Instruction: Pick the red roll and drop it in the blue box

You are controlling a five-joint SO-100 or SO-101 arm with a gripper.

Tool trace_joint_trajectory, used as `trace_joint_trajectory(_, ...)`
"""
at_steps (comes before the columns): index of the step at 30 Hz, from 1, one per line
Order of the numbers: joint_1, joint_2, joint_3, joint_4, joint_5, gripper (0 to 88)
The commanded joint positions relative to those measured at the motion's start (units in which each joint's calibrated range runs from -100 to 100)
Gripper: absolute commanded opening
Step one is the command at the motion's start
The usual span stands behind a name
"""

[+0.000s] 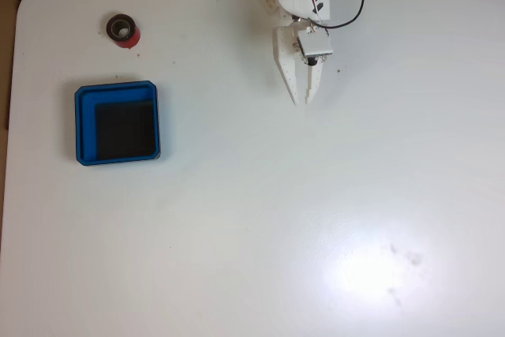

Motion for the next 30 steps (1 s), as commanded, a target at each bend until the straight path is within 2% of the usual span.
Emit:
trace_joint_trajectory(1,-0.19,-0.44,0.81,0.16,0.20,0.7)
trace_joint_trajectory(14,0.79,-0.44,0.63,0.24,-0.07,0.6)
trace_joint_trajectory(30,55.60,-0.44,0.72,0.24,-0.24,0.6)
